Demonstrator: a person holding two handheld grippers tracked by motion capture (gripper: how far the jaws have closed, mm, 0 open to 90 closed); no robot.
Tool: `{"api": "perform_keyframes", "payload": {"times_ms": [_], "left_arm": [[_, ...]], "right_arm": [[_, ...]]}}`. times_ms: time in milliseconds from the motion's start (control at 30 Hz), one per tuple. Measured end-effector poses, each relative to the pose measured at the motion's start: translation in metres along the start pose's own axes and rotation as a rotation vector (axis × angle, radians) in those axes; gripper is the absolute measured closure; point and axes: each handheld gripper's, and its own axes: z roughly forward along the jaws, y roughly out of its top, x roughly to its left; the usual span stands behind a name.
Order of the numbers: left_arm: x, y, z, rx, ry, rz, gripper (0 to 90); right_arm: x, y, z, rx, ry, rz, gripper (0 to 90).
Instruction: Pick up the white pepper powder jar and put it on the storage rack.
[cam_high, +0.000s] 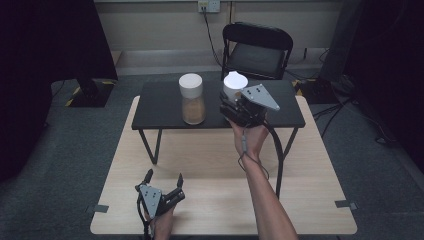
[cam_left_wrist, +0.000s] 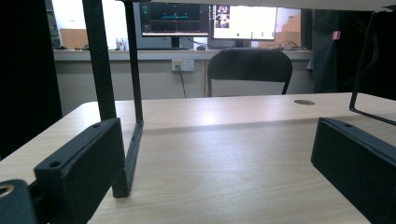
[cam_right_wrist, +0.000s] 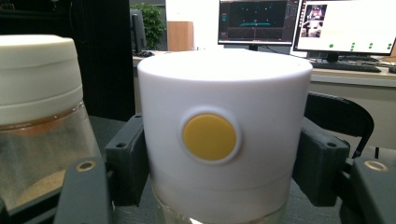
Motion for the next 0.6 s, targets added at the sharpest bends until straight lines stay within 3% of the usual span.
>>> {"api": "perform_keyframes", "payload": {"times_ms": [167, 600], "left_arm": [[0.0, 0.0, 0.0, 0.0, 0.0, 0.0, 2.6], [-0.0002, 0.0, 0.0, 0.0, 0.001, 0.0, 2.9]], "right_arm": [[-0.0035, -0.0031, -0.0006, -0.002, 0.007, 0.023, 30.5], [-0.002, -0.0038, -0.0019, 0.0, 0.005, 0.017, 30.4]]}}
